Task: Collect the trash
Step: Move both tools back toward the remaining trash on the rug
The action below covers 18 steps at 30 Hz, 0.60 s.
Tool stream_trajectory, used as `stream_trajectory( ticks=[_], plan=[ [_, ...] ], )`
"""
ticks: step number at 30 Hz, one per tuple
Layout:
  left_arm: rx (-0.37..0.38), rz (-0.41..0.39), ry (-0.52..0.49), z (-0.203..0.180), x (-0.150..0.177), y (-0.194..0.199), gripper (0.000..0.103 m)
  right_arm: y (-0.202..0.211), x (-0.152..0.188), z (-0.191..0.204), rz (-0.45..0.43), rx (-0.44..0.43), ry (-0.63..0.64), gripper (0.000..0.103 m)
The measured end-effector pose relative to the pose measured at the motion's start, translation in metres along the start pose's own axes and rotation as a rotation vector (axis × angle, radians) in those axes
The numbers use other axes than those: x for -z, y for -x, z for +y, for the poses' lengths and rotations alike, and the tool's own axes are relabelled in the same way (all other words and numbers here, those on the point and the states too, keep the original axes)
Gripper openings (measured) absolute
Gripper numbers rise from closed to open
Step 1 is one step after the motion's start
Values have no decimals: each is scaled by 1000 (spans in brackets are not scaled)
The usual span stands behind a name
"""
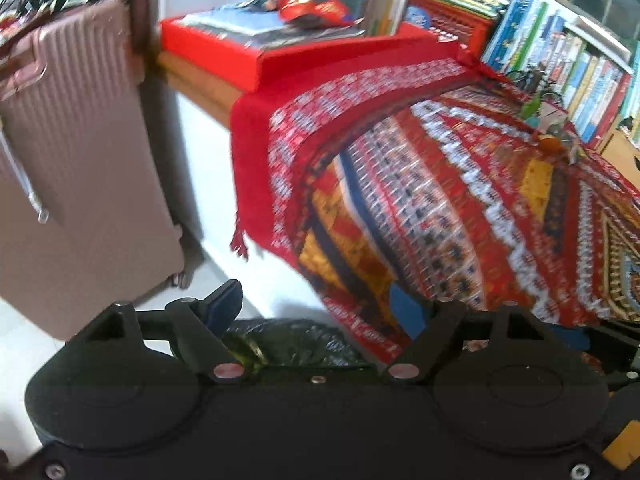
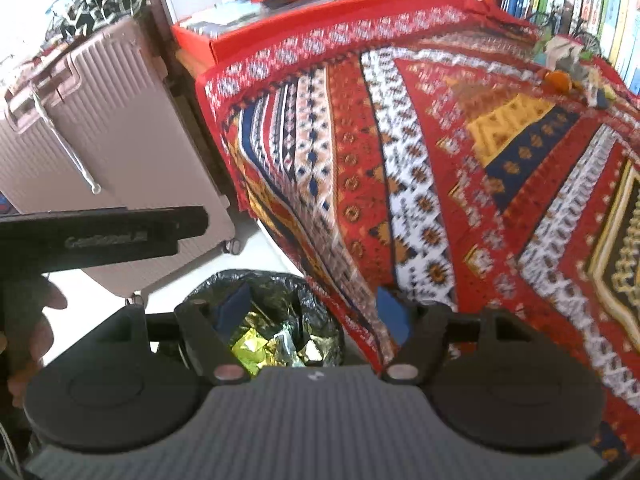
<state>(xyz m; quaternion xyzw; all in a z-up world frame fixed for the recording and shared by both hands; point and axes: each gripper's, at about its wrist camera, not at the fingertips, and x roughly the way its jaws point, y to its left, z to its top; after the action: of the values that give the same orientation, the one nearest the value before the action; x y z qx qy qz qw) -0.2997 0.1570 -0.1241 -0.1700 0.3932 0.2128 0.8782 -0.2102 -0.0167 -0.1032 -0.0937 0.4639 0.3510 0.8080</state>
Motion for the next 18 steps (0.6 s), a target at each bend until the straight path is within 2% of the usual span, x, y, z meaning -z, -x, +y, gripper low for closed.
stream_trajectory(
  ticks=[8,18],
  plan=[
    [60,-75,-97,-39,-35,25,84,45,-16,-31,-59,13,-72,82],
    [168,-123,-231,-117,-81,18,85,87,-48,-101,-146,152,-193,83]
  ],
)
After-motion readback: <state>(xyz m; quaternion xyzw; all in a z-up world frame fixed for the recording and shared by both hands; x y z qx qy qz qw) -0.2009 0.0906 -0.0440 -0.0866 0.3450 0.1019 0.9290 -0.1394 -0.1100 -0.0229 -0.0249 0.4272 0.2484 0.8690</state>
